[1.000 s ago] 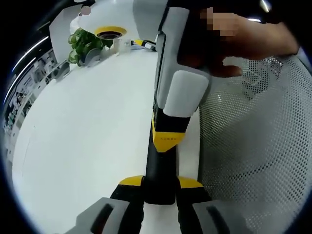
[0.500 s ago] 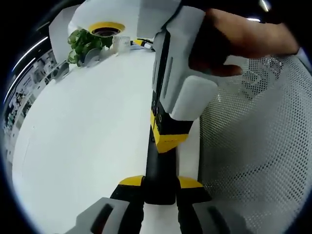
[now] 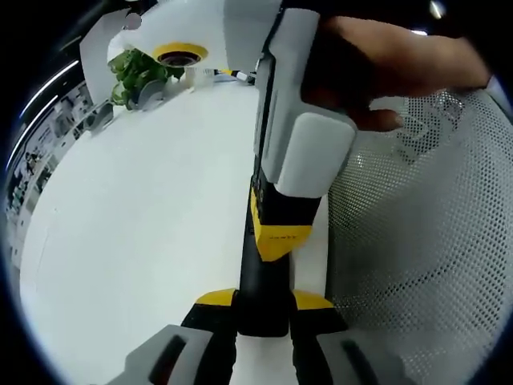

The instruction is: Press the specified remote control buttons in sequence, fully releasing each button before pressing the next.

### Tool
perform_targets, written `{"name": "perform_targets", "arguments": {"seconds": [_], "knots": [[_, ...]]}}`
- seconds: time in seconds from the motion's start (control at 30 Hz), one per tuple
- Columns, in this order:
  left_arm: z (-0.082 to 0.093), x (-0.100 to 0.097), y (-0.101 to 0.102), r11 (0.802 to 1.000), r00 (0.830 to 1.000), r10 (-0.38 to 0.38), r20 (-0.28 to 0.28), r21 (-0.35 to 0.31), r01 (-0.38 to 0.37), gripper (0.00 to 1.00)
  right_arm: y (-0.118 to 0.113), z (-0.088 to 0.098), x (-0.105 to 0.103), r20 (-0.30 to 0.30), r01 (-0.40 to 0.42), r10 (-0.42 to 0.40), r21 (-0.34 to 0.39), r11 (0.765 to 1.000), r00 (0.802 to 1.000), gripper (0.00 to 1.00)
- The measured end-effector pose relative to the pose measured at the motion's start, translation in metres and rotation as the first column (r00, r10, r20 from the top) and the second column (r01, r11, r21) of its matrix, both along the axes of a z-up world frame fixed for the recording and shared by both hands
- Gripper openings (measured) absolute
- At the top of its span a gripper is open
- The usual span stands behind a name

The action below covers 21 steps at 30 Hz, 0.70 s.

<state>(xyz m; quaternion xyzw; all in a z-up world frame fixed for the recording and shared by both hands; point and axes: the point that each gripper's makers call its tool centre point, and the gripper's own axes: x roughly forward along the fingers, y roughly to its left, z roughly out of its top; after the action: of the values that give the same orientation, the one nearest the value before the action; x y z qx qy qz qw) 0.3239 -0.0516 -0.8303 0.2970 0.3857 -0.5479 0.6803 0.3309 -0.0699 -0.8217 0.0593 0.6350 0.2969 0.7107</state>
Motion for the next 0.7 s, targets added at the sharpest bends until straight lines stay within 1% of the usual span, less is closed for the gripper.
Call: {"name": "perform_targets", "arguments": {"seconds": [0.07, 0.2, 0.4, 0.5, 0.7], "knots": [[0.0000, -0.0001, -0.0001, 1.000, 1.000, 0.000, 0.000, 0.000, 0.000, 0.25, 0.0003, -0.0008, 0.0004, -0.011, 0.006, -0.006, 0.003, 1.000, 1.000, 0.00], [0.0002, -0.0002, -0.0003, 1.000, 1.000, -0.001, 0.000, 0.001, 0.001, 0.25, 0.0007, -0.0005, 0.0005, -0.011, 0.014, -0.014, 0.008, 1.000, 1.000, 0.00], [0.0001, 0.0000, -0.0004, 1.000, 1.000, -0.003, 0.000, 0.004, 0.003, 0.25, 0.0016, -0.0008, 0.0004, -0.002, 0.006, -0.006, 0.004, 1.000, 1.000, 0.00], [-0.0003, 0.0004, -0.0003, 1.000, 1.000, -0.004, -0.001, 0.005, 0.004, 0.25, 0.0024, -0.0012, 0.0002, 0.017, -0.015, 0.015, -0.012, 1.000, 1.000, 0.00], [0.0001, 0.0005, -0.0006, 1.000, 1.000, 0.004, -0.008, 0.001, -0.004, 0.25, 0.0016, -0.0021, 0.0012, 0.009, -0.002, 0.002, -0.017, 1.000, 1.000, 0.00]]}}
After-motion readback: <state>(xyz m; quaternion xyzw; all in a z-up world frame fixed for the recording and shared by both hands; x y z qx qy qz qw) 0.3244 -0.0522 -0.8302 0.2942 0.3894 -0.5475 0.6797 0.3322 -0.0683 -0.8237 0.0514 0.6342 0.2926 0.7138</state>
